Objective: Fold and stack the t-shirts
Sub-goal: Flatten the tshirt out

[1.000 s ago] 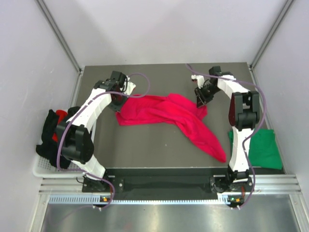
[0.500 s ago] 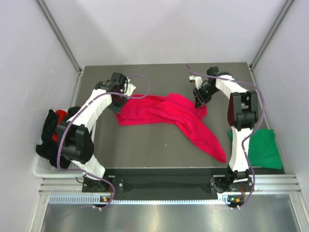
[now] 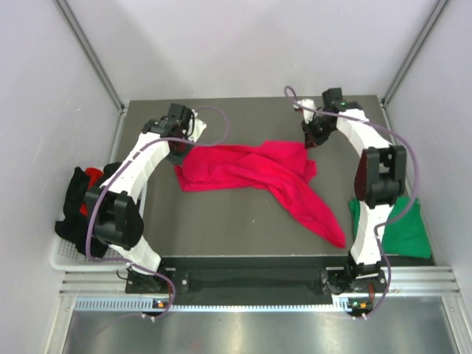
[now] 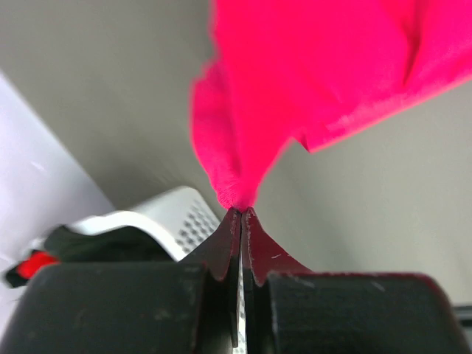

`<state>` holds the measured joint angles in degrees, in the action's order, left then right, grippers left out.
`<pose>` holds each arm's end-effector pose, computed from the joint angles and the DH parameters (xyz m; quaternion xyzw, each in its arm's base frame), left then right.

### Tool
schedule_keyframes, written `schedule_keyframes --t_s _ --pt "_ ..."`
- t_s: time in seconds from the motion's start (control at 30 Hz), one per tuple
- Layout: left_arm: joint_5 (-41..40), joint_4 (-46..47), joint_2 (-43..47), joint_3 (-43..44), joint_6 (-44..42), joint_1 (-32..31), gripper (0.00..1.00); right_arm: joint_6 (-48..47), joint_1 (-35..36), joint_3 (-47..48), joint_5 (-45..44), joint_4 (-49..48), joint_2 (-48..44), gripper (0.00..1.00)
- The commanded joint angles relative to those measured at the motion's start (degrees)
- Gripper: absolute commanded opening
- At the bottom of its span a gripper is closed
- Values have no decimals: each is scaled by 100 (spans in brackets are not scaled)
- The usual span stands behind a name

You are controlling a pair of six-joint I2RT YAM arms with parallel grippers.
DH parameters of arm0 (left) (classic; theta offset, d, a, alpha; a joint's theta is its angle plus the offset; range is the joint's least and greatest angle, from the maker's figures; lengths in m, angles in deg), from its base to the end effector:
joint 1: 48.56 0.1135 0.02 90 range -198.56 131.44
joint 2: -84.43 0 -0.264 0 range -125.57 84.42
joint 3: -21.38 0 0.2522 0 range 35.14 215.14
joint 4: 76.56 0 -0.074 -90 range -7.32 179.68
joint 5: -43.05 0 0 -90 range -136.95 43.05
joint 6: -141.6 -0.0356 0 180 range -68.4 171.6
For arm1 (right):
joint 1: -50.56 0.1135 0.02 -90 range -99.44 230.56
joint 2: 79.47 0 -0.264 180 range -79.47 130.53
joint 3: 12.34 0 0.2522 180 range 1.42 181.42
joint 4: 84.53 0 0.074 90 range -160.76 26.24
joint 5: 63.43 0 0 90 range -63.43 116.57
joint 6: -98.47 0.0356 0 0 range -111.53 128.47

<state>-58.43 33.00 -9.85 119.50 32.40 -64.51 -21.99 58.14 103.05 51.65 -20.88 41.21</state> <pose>0.3236 -0.0851 0.2937 0.2749 0.9350 0.1036 0.1989 0.4381 0.0735 0.2181 -0.3503 0.8944 0.1738 0.2172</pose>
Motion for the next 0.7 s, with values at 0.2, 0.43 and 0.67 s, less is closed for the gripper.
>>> schedule_keyframes --t_s 0.2,0.43,0.67 --pt "-231 123 235 1398 -93 48 0 -285 -10 112 -1461 -1034 -2689 0" --pt "-161 412 507 2435 -303 39 0 -557 -19 516 -2278 -762 -3542 0" --pt "50 693 1164 3104 -479 21 0 -672 -19 833 -2666 -480 -4403 0"
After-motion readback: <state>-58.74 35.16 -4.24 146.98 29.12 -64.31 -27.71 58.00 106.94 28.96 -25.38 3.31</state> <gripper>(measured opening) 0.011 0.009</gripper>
